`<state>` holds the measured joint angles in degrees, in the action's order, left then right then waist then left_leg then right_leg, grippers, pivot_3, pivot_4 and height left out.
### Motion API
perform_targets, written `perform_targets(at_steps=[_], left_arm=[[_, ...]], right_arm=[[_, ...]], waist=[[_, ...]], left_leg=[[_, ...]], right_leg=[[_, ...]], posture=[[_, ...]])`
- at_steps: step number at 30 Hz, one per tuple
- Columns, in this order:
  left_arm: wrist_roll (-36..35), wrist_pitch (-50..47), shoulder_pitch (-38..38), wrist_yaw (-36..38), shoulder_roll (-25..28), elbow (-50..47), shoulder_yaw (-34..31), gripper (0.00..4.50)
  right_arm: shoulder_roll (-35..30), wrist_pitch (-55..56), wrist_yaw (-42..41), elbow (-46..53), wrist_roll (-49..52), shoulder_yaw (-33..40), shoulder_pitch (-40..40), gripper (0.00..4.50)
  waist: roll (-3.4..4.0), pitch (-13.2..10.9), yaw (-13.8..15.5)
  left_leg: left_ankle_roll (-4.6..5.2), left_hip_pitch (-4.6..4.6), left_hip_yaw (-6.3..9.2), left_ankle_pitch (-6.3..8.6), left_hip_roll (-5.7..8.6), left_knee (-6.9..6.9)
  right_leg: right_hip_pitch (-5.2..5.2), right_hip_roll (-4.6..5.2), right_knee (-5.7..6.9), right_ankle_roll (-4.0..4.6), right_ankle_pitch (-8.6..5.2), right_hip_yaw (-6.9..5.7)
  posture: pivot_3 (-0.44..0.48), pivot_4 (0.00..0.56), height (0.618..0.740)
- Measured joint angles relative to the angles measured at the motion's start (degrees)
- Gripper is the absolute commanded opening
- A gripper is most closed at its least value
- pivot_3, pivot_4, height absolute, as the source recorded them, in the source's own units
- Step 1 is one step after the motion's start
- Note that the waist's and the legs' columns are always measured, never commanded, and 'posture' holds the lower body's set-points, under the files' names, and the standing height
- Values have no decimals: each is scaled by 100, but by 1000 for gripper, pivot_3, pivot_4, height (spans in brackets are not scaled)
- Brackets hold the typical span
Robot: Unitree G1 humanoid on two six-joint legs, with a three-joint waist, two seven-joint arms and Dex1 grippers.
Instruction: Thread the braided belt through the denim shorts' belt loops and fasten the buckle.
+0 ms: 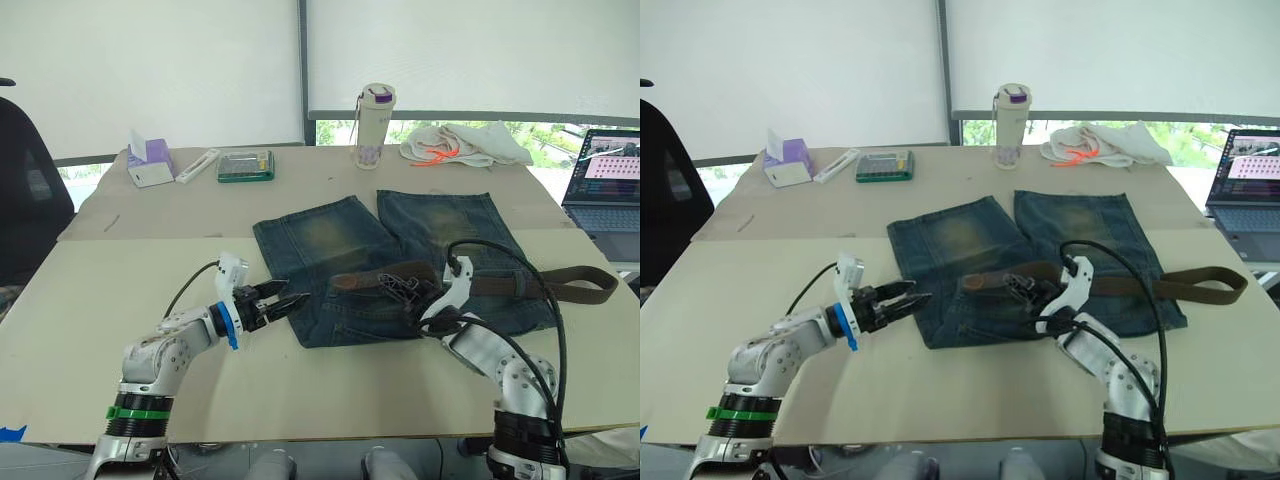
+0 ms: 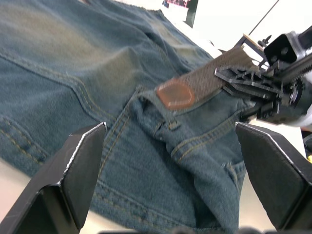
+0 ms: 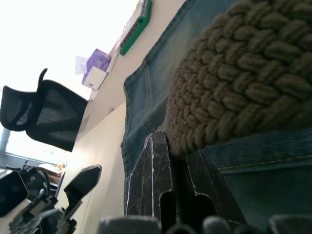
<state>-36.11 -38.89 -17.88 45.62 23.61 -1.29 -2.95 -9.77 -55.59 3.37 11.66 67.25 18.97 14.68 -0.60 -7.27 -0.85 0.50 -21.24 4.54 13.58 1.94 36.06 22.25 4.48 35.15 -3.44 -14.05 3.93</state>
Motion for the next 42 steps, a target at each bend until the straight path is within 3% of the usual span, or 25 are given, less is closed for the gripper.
perform_targets(at_steps=[12,17,25,34,42], left_arm=[[25,-8,-22,40,-66,0,95,4478],[-15,-101,-34,0,-180,0,70,4478],[-225,-152,-31,-222,-410,2,-136,4478],[-340,-302,-10,-464,-584,5,-298,4478],[-681,-353,-30,-923,-924,229,-907,4478]], right_arm=[[129,-30,273,-9,112,-313,-46,0],[238,19,295,-352,-311,-648,423,0],[543,-19,163,-627,-829,-1089,537,0],[962,-7,32,-958,-829,-927,758,0],[1593,44,-92,-1628,92,-171,1000,0]], waist=[[1,0,-47],[1,-1,-75],[0,-1,-127],[0,0,-186],[0,-1,-160]], left_leg=[[0,2,-1,0,-5,-4],[0,2,0,0,-3,-5],[0,5,1,0,-8,-8],[0,10,0,0,-27,-14],[0,7,-1,0,-29,-14]], right_leg=[[2,-6,2,1,0,0],[3,-5,2,2,0,-1],[4,-8,3,2,0,-1],[5,-16,6,5,0,-1],[8,-9,5,9,2,-3]], posture=[[0,150,740],[0,150,740],[0,150,740],[0,150,740],[0,150,740]])
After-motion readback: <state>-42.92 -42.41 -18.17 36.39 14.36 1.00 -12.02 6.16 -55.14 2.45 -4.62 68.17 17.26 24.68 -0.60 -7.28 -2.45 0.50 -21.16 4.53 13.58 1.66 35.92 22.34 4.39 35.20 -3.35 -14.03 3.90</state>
